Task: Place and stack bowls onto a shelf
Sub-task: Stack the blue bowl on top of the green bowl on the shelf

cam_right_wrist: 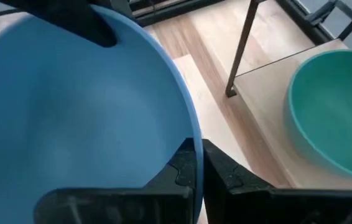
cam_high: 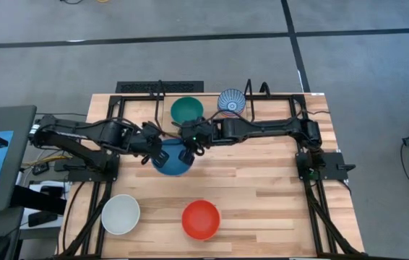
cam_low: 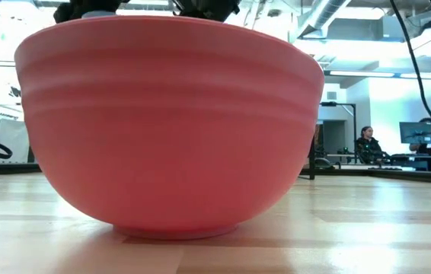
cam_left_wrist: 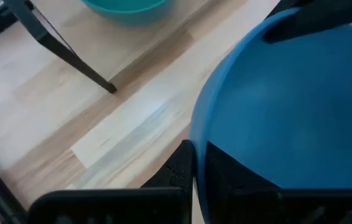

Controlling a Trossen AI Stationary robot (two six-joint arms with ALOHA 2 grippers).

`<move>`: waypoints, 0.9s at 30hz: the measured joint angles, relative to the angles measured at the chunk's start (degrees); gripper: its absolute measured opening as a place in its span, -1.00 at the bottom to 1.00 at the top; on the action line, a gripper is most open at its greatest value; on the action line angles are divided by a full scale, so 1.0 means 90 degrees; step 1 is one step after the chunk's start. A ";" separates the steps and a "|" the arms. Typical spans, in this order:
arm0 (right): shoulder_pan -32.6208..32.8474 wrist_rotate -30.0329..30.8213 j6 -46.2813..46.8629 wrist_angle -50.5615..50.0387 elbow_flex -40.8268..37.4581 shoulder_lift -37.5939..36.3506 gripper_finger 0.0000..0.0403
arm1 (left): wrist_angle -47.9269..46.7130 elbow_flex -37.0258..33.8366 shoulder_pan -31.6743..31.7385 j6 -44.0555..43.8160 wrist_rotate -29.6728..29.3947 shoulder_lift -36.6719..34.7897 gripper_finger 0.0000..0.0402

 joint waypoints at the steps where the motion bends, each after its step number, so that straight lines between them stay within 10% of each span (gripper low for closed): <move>1: -0.0007 -0.0002 0.0069 -0.0002 0.0000 0.0000 -0.86 | -0.0027 0.0064 -0.0002 0.0032 -0.0026 0.0000 -0.99; 16: -0.1910 0.0502 -0.0233 -0.0016 -0.0019 -0.0358 -0.86 | -0.1472 0.0737 -0.0010 -0.0470 -0.1175 -0.0917 -0.34; 27: -0.2974 -0.0345 -0.0561 0.0641 -0.0002 0.0132 -0.86 | -0.1510 0.0742 -0.0010 -0.0468 -0.1598 -0.0991 -0.25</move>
